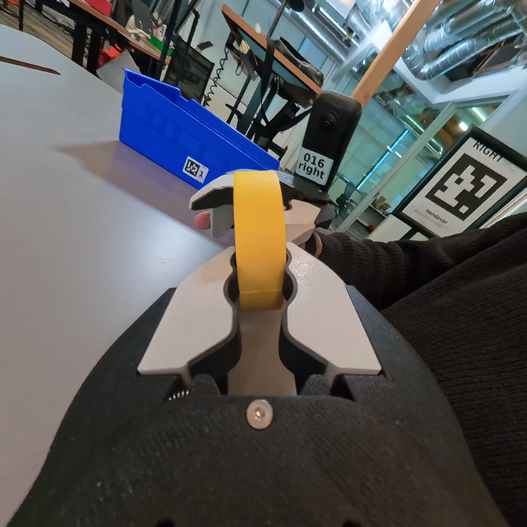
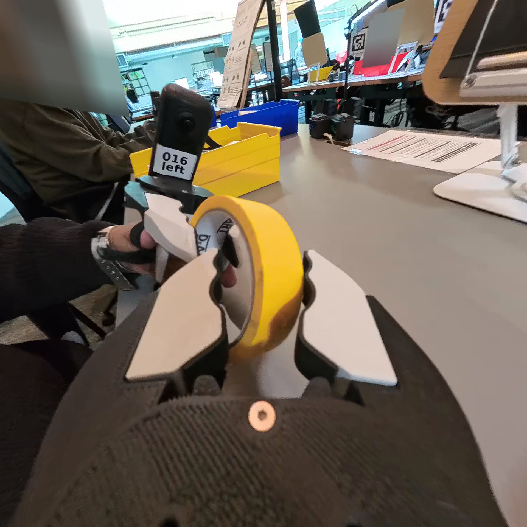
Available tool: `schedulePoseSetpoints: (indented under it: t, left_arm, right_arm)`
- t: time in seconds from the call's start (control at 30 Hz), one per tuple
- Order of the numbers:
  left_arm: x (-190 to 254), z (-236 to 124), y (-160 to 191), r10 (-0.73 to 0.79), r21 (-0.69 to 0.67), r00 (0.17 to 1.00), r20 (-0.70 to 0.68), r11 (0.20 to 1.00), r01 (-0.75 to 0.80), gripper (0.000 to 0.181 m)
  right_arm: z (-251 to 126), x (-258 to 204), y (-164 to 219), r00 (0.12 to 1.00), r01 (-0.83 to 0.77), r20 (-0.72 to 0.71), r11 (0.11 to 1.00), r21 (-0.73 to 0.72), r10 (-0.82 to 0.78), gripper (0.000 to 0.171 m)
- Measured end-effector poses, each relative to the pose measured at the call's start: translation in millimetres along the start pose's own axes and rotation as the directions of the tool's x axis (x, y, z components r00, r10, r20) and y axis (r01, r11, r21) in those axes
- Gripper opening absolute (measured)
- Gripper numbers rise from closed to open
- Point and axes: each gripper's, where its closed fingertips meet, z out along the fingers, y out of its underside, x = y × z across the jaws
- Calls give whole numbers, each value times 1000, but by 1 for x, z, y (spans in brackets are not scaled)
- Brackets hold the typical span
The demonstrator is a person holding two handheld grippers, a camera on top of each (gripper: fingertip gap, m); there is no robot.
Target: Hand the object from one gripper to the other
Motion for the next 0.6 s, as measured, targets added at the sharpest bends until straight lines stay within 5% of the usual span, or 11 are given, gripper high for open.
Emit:
schedulePoseSetpoints:
  t: [0.3,0.6]
  left_arm:
    - [-18,-18,-22,-142,166,990,21,977,136,29]
    - [-39,-33,-29,-265,261,963,54,934,243,28]
  right_arm:
    - [-14,13,-20,985,127,-127,987,99,-114,61]
    - [1,-2,0,902,402,-147,914,-62,-406,73]
